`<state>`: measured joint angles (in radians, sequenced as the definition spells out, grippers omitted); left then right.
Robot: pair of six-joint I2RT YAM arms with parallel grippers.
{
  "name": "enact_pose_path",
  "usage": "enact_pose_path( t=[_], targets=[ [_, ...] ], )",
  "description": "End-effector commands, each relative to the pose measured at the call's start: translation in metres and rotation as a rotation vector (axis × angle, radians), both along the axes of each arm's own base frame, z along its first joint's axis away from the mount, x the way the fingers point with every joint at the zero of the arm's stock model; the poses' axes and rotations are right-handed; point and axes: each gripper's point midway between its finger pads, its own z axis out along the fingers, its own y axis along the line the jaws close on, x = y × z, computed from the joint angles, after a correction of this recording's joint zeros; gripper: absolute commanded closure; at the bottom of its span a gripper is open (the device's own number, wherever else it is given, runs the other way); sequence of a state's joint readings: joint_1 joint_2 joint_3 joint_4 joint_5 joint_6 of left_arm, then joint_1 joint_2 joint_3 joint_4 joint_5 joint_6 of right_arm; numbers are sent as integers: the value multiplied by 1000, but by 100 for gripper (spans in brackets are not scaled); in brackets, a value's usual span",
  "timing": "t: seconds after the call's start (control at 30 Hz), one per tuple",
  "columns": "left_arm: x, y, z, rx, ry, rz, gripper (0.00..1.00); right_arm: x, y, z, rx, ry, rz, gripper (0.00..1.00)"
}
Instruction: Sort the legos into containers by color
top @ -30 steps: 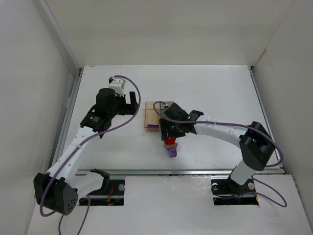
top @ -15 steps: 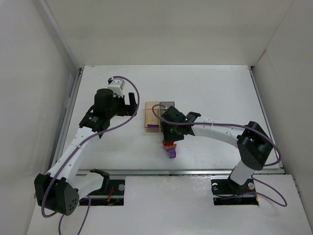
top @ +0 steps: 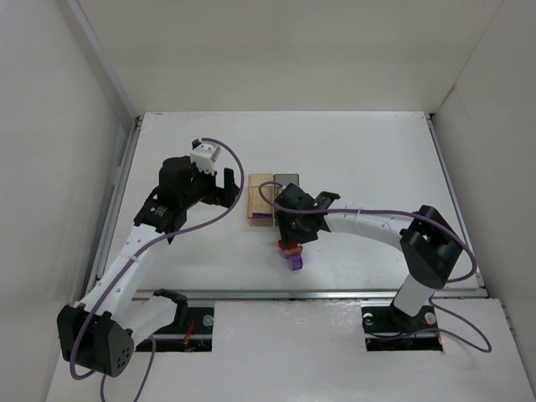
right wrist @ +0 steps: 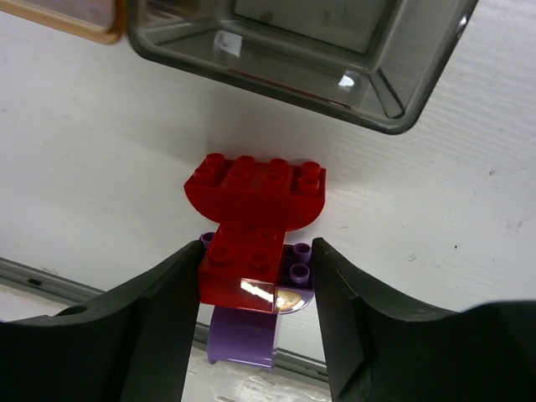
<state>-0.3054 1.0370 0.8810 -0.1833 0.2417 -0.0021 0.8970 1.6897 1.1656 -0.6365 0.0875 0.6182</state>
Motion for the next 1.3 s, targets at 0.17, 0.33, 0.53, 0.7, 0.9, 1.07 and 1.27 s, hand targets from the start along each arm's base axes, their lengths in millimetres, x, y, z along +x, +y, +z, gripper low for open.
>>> enact_pose_path(
  t=[0.17,0.33,0.53,0.7,0.9,1.07,1.27],
  targets=[
    [-2,-11,19,-23,-133,-87,6,5,5,10,-36,-21,19,56],
    [-7,-18,12,16,-146,-183,14,9,15,19,5,-36,44,95],
    [-49,-39,-9,128,-266,-555,20,-9,35,89,262,-161,279,100],
    [-88,-64,13,83,-446,-856,24,-47,47,148,505,-235,546,100],
    [-126,-83,40,-14,-536,-1181,1,-65,39,161,486,-277,680,100],
    [-141,-102,54,-27,-548,-1318,0,-59,29,179,463,-373,703,99],
    [-171,-119,32,-12,-429,-1476,0,-50,30,204,456,-459,681,99]
  ],
)
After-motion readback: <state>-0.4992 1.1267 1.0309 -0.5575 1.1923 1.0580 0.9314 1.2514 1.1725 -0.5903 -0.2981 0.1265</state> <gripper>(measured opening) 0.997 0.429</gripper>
